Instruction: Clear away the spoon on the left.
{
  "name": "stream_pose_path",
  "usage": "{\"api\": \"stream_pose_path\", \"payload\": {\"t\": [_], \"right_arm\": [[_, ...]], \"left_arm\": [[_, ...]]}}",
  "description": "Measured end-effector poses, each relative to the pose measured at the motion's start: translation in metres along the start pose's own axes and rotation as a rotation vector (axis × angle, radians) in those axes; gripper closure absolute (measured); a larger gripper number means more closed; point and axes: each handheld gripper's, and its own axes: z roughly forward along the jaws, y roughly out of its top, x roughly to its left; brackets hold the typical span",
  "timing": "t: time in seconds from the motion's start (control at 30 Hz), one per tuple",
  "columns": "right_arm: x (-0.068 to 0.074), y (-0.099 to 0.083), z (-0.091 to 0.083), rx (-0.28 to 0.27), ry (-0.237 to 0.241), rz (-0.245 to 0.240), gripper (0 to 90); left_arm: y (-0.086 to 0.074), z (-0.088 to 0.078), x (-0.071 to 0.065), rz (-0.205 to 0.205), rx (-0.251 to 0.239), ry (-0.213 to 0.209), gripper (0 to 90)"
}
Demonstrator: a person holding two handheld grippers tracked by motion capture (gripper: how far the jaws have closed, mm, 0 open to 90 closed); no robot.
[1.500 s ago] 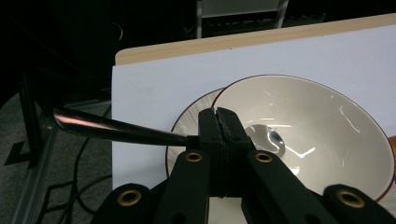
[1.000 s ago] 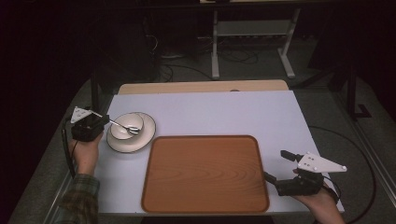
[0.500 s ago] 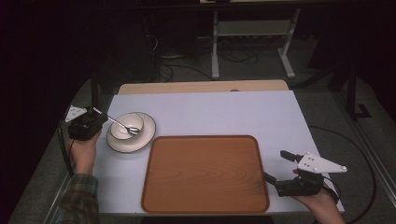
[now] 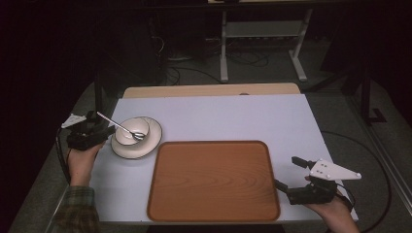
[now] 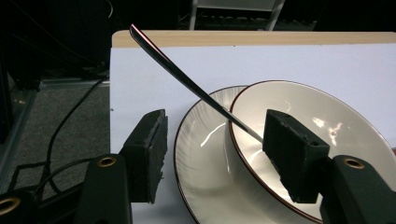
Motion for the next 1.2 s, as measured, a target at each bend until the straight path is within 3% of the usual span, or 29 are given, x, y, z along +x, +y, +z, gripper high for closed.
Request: {"api": "stream_pose_path", "payload": {"t": [0.1,0.23,0.5,0.67,0.93,1.2], "right_arm": [[0.000,0.000,0.000,0.000,-0.003,0.002,3.8],[0.000,0.001,0.000,-0.001,-0.004,0.003,3.8],[-0.001,0.001,-0.001,-0.004,-0.003,-0.002,3.8],[-0.001,0.000,-0.001,-0.003,-0.001,0.001,3.8],[0.001,0.000,0.000,0.002,0.004,-0.005,3.8],[0.000,0.000,0.000,0.002,0.002,-0.003,3.8]], "left_arm": [[0.001,0.004,0.002,-0.011,-0.004,-0.006,38.5],[0.004,0.011,0.005,0.007,0.001,-0.007,38.0],[0.002,0.030,0.005,-0.064,-0.033,-0.041,41.7],[0.002,0.032,0.002,-0.050,-0.030,-0.028,44.5],[-0.002,0.032,0.004,-0.060,-0.026,-0.050,55.3],[-0.003,0.034,0.002,-0.040,-0.024,-0.060,63.3]]}}
